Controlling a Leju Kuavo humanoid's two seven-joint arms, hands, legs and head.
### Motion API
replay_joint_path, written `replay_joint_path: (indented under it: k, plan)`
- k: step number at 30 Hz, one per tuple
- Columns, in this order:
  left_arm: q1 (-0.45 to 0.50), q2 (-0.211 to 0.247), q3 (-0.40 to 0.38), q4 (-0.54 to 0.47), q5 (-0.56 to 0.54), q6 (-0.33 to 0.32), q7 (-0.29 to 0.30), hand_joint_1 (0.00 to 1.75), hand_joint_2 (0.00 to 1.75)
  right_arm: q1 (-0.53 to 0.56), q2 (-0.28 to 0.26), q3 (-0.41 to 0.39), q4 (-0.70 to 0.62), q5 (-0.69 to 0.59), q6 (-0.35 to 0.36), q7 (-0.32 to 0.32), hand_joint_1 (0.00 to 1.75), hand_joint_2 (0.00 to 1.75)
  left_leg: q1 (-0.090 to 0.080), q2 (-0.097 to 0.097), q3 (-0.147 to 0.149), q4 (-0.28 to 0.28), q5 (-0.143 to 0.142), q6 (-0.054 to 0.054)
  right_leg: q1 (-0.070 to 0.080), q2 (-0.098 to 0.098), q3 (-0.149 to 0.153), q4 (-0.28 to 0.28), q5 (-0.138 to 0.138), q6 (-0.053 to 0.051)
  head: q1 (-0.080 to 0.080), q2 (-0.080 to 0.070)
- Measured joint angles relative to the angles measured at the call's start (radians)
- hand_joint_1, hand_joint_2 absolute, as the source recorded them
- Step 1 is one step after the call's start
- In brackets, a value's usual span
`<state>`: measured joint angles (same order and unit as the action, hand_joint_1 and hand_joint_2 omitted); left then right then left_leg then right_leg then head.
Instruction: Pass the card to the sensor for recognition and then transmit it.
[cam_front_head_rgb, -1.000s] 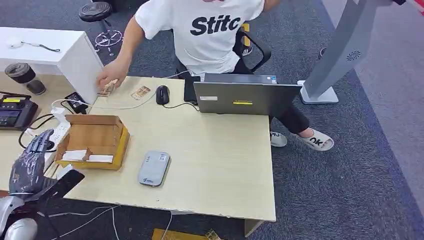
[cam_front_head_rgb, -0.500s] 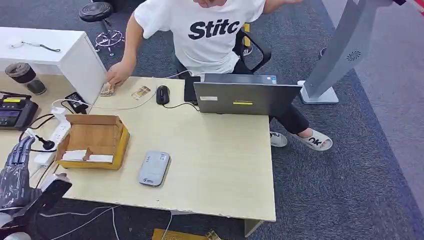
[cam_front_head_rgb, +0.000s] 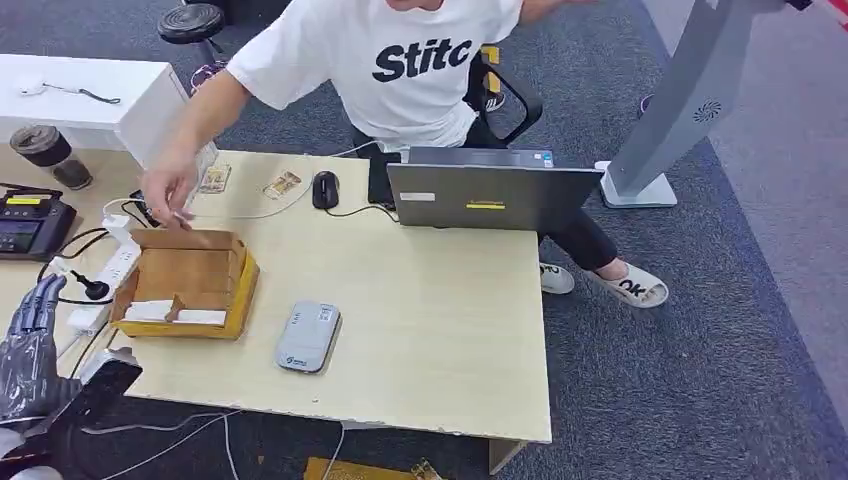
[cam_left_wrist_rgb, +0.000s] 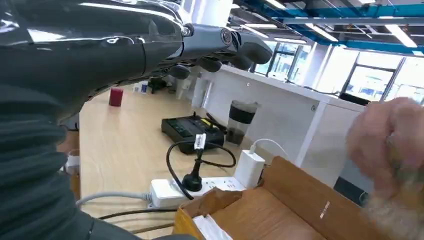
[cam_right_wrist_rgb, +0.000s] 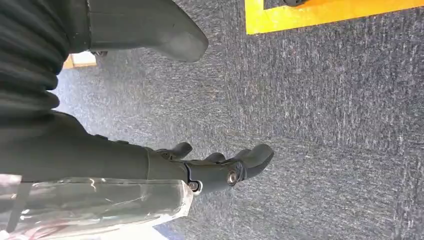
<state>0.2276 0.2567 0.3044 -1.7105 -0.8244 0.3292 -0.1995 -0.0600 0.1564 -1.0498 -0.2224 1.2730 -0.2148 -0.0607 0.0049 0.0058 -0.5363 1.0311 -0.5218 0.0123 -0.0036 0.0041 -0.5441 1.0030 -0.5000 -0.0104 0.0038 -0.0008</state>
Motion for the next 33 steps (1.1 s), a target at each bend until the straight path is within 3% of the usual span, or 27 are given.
replay_joint_path:
  k: [14,23,26,29,33]
  plan:
    - [-0.02,0.0,-0.002,0.0,-0.044,-0.011,-0.008,0.0,1.75,0.0,0.0,0.0,0.0,0.001,0.0,0.011,0.0,1.75,0.0,0.0,0.0,0.0,0.0,0.0,0.0,0.0,0.0,0.0,0.0,0.0,0.0,0.0]
    - [-0.053,0.008,-0.073,0.0,-0.114,-0.006,0.024,0.0,1.75,-0.001,0.0,0.0,0.0,0.006,0.002,0.016,0.0,1.75,0.0,0.0,0.0,0.0,0.0,0.0,0.0,0.0,0.0,0.0,0.0,0.0,0.0,0.0]
    - [-0.063,0.023,-0.102,0.003,-0.169,0.002,0.059,0.0,1.75,-0.002,0.001,0.0,0.0,0.006,0.007,0.028,0.0,1.75,0.0,0.0,0.0,0.0,0.0,0.0,0.0,0.0,0.0,0.0,0.0,0.0,0.0,0.0]
    - [-0.096,0.065,-0.136,0.037,-0.219,-0.05,0.127,0.0,1.75,-0.002,0.001,0.0,0.0,0.011,0.019,0.042,0.0,1.75,0.0,0.0,0.0,0.0,0.0,0.0,0.0,0.0,-0.001,0.0,0.0,0.0,0.0,0.0]
    - [-0.195,0.123,-0.194,0.119,-0.252,-0.114,0.15,0.0,1.75,-0.004,0.001,0.0,0.0,0.024,0.024,0.04,0.0,1.75,0.0,-0.001,0.001,0.0,0.001,0.0,0.0,-0.001,0.0,0.0,0.0,0.0,0.0,0.0]
